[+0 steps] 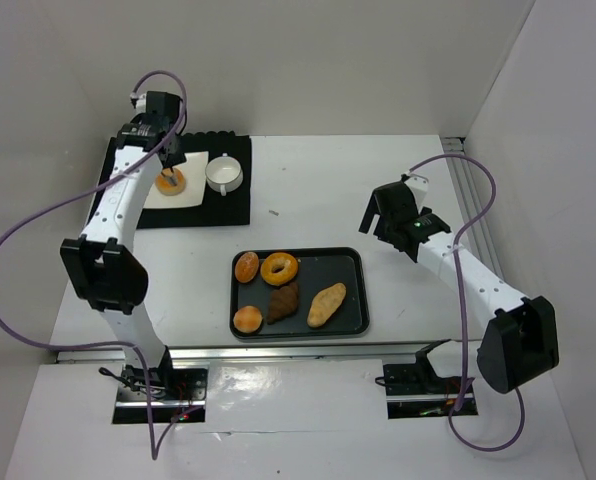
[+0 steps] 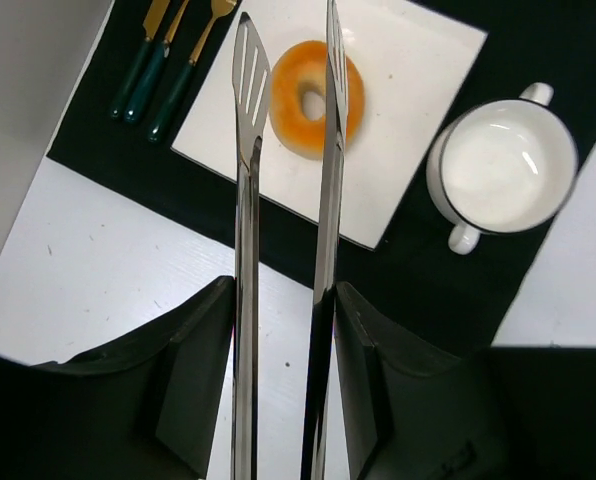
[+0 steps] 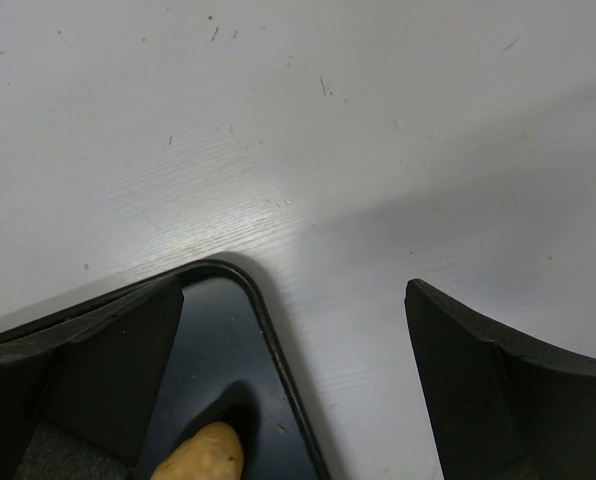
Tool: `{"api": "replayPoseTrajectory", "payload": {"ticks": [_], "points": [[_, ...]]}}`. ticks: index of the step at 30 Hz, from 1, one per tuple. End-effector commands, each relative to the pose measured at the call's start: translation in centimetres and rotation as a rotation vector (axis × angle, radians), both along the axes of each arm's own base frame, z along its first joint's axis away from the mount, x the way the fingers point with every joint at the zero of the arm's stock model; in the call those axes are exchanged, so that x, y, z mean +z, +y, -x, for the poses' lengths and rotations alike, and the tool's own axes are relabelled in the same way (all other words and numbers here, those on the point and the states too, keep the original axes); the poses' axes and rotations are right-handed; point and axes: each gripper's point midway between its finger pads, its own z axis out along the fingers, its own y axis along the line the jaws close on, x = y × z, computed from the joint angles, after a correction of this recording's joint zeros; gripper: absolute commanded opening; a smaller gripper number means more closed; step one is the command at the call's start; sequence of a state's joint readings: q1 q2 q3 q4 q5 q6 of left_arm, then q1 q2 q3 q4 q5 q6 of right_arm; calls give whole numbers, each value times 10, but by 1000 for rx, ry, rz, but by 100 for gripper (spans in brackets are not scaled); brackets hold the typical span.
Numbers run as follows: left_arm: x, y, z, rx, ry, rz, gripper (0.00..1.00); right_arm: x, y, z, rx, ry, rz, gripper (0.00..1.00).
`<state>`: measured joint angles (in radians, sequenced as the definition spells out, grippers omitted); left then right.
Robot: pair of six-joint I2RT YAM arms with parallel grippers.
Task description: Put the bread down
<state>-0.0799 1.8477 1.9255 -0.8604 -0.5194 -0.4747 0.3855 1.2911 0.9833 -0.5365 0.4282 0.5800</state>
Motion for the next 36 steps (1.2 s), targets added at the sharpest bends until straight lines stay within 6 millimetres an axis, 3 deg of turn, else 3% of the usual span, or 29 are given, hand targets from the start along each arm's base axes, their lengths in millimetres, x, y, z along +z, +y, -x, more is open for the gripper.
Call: {"api": "replayPoseTrajectory", "payload": {"ticks": [1,2,3,5,7,8,10,11,14,18,22,29,36], "points": [[26,-13,14,-34,-53,-17,55,22,1,-6,3,-80,-23,99],[21,-21,19,-58,-39,-6,55,22,1,-6,3,-80,-23,99],[30,-31,28,-99,-56,10,55,22,0,-4,3,-81,-23,99],[24,-62,41,-180,-35,17,54,22,0,-4,3,-81,-23,99],[30,-89,56,-275,-50,33,52,25,0,-3,-3,-93,-34,99],[19,-117,69,-356,-19,44,52,24,0,-2,-3,-84,-31,99],[19,-143,89,-452,-13,55,52,27,-1,-1,-3,-93,-34,99],[17,-165,101,-517,-7,54,52,32,-3,0,-11,-103,-30,99],[8,-187,124,-604,20,66,52,35,-7,1,-26,-108,-16,99],[-2,-240,164,-793,63,125,50,44,-14,7,-42,-123,-4,99],[-6,-280,195,-927,80,145,49,52,-19,10,-57,-137,5,99],[-27,-320,242,-1140,142,143,49,58,-26,15,-72,-140,32,99],[-41,-322,269,-1317,181,160,49,70,-32,17,-88,-164,50,99]]}}
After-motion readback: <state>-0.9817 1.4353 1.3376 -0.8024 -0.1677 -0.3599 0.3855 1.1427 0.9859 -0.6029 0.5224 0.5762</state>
